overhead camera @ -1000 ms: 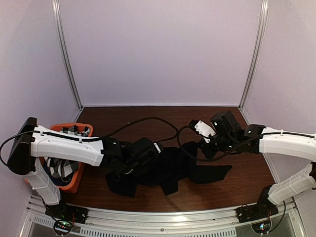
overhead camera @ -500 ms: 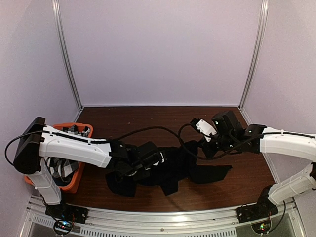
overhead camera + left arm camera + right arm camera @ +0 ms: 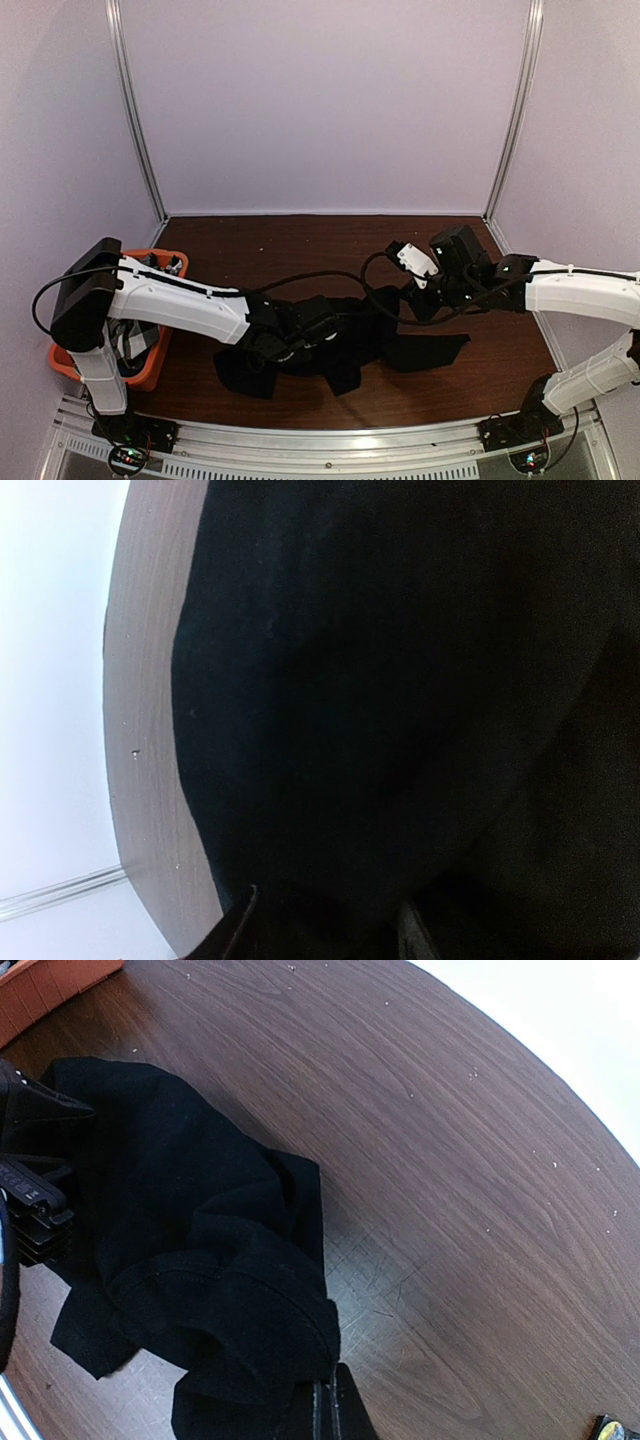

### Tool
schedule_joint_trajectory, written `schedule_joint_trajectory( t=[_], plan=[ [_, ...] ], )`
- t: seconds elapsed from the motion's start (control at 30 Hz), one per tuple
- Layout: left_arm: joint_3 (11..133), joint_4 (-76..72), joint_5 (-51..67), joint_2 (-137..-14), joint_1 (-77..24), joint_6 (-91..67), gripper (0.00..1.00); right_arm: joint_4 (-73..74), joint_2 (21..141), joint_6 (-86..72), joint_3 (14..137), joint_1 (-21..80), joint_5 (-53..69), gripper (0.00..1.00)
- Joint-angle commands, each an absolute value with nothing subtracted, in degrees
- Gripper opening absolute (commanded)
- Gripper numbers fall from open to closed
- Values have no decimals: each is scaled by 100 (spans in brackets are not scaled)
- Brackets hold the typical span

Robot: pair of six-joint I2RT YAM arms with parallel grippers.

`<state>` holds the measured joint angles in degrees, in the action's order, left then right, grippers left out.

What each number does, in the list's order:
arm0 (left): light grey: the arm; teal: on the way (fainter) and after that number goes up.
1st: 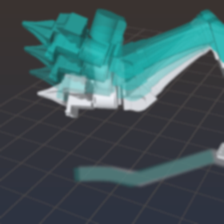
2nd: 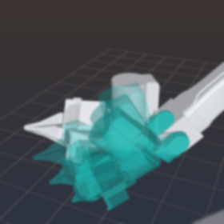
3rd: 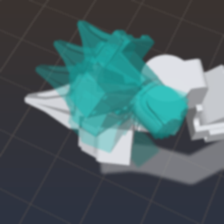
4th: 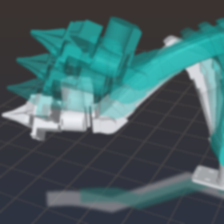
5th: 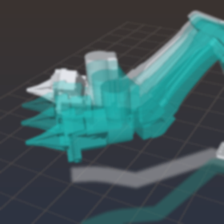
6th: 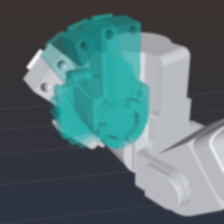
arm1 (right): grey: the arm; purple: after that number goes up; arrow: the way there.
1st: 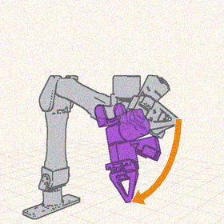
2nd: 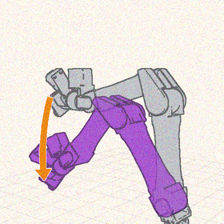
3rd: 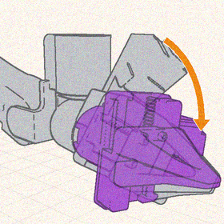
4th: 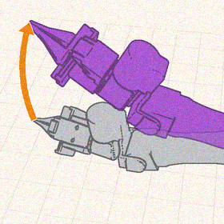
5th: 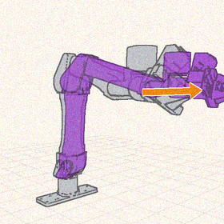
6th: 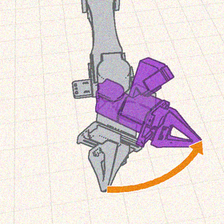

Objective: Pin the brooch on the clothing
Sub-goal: Flatten out the crumpled clothing at the center of the board.

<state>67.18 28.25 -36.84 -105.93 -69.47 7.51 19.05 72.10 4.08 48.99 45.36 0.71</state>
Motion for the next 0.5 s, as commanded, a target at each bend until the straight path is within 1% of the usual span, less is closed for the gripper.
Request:
schedule_joint_trajectory(
  t=[0.0, 0.07, 0.2, 0.3, 0.37, 0.47],
  plan=[
    [6794, 2651, -3622, -10705, -6895, 854, 44, 1937, 7177, 375, 4897, 4485, 89, 0],
    [6802, 2700, -3622, -10757, -6874, 868, 44, 1951, 7217, 386, 4928, 4483, 88, 0],
    [6837, 2725, -3645, -10825, -6830, 853, 47, 1930, 7287, 378, 4952, 4470, 124, 0],
    [6839, 2728, -3631, -10840, -6797, 868, 44, 1929, 7341, 378, 4957, 4473, 140, 0],
    [6846, 2741, -3611, -10862, -6771, 869, 36, 1941, 7369, 378, 4966, 4464, 155, 0],
    [6890, 2731, -3591, -10903, -6714, 826, 11, 1935, 7378, 386, 4975, 4464, 165, 0]
  ],
)
